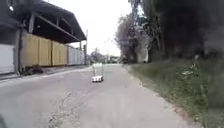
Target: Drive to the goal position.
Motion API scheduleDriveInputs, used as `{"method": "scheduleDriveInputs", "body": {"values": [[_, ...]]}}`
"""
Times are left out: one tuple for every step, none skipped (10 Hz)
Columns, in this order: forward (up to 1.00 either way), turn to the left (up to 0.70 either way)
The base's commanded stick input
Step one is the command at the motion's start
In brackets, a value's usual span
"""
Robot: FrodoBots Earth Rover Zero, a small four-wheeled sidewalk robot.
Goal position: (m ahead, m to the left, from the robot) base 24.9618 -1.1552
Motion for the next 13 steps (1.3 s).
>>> {"method": "scheduleDriveInputs", "body": {"values": [[1.00, 0.00], [1.00, 0.00], [1.00, 0.00], [1.00, 0.00], [1.00, 0.00], [1.00, -0.13], [1.00, -0.34], [1.00, -0.29], [1.00, -0.13], [1.00, -0.02], [1.00, -0.18], [1.00, -0.39], [1.00, -0.40]]}}
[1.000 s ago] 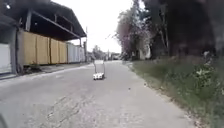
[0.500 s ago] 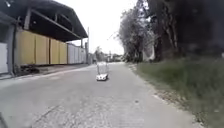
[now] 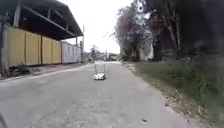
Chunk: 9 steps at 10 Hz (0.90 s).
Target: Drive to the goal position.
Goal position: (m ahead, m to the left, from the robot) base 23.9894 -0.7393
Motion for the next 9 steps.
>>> {"method": "scheduleDriveInputs", "body": {"values": [[1.00, -0.32], [1.00, -0.18], [1.00, 0.00], [1.00, 0.00], [1.00, 0.00], [1.00, 0.00], [1.00, 0.00], [1.00, 0.00], [1.00, 0.00]]}}
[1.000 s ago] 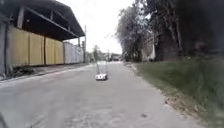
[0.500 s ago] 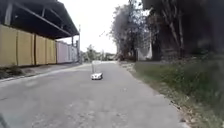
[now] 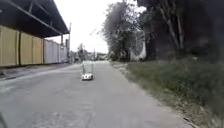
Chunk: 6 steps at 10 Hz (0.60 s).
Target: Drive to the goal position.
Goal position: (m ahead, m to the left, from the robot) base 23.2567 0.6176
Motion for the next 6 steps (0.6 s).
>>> {"method": "scheduleDriveInputs", "body": {"values": [[1.00, 0.00], [1.00, 0.00], [1.00, 0.05], [1.00, 0.25], [1.00, 0.40], [1.00, 0.10]]}}
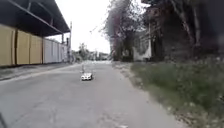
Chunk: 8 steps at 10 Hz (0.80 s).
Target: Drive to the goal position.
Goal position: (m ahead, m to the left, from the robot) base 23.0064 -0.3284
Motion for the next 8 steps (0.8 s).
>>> {"method": "scheduleDriveInputs", "body": {"values": [[1.00, 0.01], [1.00, 0.00], [1.00, 0.00], [1.00, 0.00], [1.00, 0.00], [1.00, 0.00], [1.00, 0.00], [1.00, 0.00]]}}
